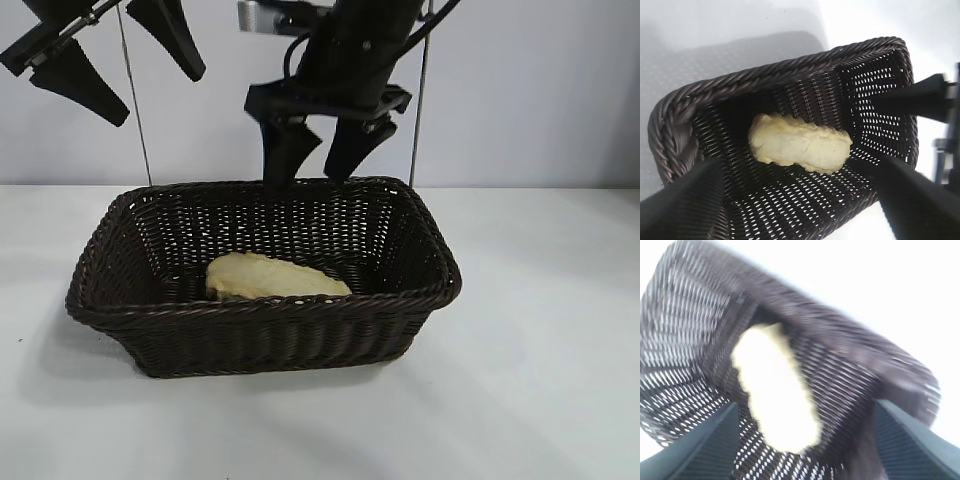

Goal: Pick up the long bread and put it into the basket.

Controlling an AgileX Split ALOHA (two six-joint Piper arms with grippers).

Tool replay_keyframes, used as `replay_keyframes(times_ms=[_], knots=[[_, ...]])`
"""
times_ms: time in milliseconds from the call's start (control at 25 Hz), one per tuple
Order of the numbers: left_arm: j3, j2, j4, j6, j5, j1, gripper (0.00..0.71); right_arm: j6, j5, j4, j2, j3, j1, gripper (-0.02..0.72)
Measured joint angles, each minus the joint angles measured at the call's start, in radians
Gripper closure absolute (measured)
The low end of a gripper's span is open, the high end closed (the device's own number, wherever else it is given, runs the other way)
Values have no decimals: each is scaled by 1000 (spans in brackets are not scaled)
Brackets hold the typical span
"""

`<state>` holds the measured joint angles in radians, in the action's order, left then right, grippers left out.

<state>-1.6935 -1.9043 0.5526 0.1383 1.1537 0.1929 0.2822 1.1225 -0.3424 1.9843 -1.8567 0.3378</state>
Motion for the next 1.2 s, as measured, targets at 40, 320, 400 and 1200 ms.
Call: replay_keyframes(times_ms=[40,320,400,1200], knots=[[0,0,0,0,0,0,105,-1,11,-21,-4,0,-22,164],[0,0,0,0,0,0,105,-36,45,-69,-8,0,-78,164],[0,0,0,0,0,0,105,-39,63,-69,-8,0,-78,164],[0,0,0,0,0,0,105,-49,73,-69,-8,0,-78,164]])
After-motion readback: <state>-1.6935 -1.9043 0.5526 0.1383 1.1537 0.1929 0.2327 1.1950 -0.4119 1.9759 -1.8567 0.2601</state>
